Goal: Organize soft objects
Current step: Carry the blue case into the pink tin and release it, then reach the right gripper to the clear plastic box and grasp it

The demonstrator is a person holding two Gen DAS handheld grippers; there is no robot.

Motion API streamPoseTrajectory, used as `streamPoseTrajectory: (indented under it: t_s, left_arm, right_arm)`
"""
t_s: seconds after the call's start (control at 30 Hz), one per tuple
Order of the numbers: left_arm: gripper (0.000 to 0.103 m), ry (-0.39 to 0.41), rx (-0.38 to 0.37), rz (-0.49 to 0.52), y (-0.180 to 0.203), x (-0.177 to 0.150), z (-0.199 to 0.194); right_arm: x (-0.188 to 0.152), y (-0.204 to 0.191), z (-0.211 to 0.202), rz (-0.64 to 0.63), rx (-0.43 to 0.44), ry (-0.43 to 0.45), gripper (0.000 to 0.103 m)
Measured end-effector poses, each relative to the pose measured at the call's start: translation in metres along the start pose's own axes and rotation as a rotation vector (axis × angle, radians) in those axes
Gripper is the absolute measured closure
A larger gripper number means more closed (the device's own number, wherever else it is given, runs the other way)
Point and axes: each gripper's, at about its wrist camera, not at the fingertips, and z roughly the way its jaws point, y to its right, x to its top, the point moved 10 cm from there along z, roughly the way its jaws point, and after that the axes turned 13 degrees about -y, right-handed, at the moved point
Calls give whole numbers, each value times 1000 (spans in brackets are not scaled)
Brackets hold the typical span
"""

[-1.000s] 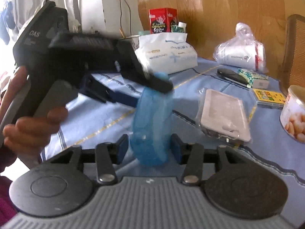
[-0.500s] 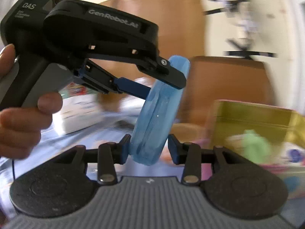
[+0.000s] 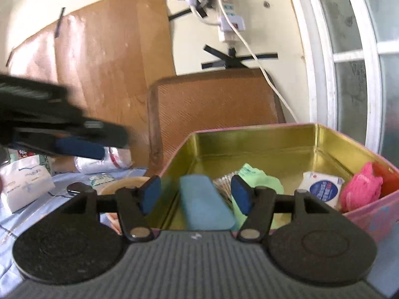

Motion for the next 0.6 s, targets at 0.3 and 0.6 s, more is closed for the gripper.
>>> streamPoseTrajectory:
  t_s: [0.3, 0.6]
  left_arm:
    - [45, 26, 211, -361, -166, -82, -78]
    - [42, 4, 105, -475, -186, -113, -78]
  right_arm:
    - [-9, -86, 7, -124, 239, -71, 39]
    - [-62, -168, 44, -244, 388, -373, 17]
